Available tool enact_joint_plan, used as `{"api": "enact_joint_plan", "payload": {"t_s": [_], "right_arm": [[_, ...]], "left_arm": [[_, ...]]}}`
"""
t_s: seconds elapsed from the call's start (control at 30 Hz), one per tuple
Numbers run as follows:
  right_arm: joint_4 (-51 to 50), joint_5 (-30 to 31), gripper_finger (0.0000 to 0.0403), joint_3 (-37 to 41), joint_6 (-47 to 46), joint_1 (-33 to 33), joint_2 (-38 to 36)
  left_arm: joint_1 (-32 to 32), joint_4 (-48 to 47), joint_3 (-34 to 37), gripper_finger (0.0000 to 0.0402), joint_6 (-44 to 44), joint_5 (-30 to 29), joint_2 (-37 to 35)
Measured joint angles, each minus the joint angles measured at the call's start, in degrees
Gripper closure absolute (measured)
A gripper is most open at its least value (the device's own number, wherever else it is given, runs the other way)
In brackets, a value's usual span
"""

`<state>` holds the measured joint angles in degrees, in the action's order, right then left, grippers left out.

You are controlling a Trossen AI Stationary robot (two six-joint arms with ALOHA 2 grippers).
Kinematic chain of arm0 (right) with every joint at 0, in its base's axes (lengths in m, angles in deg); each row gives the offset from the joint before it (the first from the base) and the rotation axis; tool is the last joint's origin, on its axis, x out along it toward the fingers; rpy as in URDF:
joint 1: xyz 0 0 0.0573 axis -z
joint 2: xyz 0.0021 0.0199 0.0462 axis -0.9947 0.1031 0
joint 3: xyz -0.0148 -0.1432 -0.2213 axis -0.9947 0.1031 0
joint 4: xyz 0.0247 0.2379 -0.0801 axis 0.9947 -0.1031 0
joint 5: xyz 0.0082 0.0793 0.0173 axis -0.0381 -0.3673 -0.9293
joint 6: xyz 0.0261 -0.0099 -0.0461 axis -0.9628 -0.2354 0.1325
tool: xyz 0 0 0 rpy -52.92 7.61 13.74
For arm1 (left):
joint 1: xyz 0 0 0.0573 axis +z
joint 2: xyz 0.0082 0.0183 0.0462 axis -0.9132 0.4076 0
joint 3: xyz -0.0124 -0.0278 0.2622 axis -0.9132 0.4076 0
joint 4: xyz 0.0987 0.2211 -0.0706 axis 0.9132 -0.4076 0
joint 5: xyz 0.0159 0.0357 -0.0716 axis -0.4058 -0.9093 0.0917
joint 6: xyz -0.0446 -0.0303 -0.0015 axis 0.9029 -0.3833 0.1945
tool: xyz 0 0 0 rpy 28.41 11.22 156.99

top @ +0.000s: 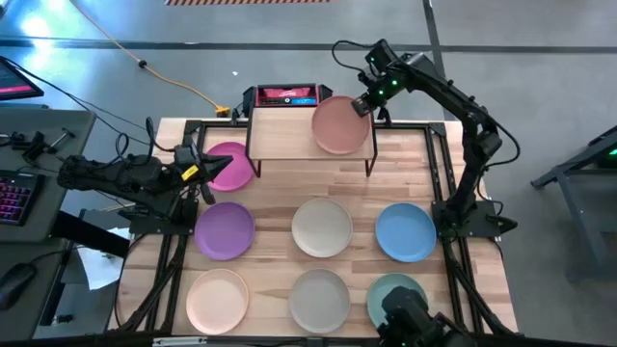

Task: Place and stack plates onto a shelf
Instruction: Put the brown plate on the shelf

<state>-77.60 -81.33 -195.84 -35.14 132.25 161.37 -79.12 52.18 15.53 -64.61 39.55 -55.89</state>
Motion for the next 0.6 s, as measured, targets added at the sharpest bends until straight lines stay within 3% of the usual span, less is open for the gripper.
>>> {"api": "enact_joint_plan", "payload": {"t_s": [0.6], "right_arm": [[1.3,5.2,0.0403,0.0,2.1,0.2,2.3]], "left_arm": [[0.0,0.0,0.0,0.0399,0.0,-1.9,0.0]]}}
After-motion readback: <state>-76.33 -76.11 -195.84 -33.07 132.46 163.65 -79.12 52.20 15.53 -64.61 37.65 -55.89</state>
